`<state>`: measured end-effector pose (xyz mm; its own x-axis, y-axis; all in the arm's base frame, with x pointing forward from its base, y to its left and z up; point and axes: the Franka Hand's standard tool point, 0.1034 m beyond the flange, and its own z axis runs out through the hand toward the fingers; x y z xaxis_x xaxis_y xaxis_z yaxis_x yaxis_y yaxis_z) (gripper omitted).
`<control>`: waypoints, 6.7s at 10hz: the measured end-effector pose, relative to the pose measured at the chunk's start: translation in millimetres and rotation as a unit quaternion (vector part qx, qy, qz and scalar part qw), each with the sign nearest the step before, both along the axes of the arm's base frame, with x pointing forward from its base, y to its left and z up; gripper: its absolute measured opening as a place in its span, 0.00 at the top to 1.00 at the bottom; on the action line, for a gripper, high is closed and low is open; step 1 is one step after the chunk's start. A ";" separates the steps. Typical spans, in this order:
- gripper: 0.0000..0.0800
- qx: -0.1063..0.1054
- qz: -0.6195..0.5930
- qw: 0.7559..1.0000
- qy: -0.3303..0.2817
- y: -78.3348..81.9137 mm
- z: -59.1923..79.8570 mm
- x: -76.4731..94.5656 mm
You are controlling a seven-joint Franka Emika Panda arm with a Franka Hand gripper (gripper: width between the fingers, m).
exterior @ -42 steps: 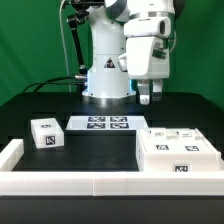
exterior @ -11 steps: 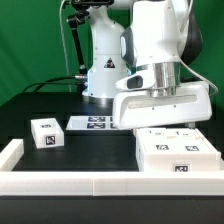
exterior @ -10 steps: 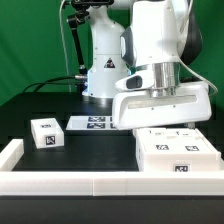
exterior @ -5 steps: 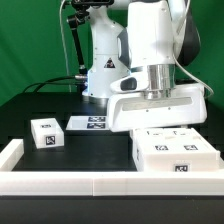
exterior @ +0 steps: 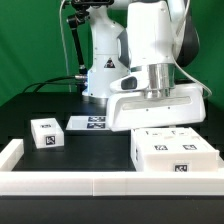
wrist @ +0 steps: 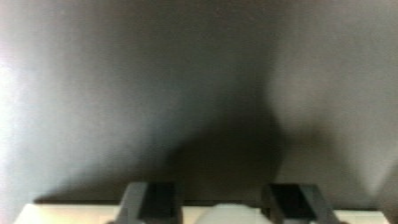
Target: Assemble cabinet
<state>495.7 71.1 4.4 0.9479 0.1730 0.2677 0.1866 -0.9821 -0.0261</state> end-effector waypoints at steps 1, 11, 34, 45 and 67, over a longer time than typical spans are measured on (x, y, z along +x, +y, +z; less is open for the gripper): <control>0.82 0.000 0.001 1.000 0.001 1.0 -0.1 -0.1; 1.00 -0.009 0.021 0.999 0.036 0.5 69.8 10.0; 1.00 -0.012 0.036 0.995 0.094 3.4 117.5 41.5; 1.00 -0.012 0.035 0.994 0.099 6.7 132.5 48.6; 0.00 -0.047 0.109 0.983 0.139 -188.6 74.9 -55.8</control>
Offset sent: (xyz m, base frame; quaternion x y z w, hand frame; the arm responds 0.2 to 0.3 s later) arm 0.0000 0.0000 0.0000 0.0000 0.0000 0.0000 1.0000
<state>439.9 -117.5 79.4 0.9200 0.3913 -0.0239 0.3909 -0.9203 -0.0170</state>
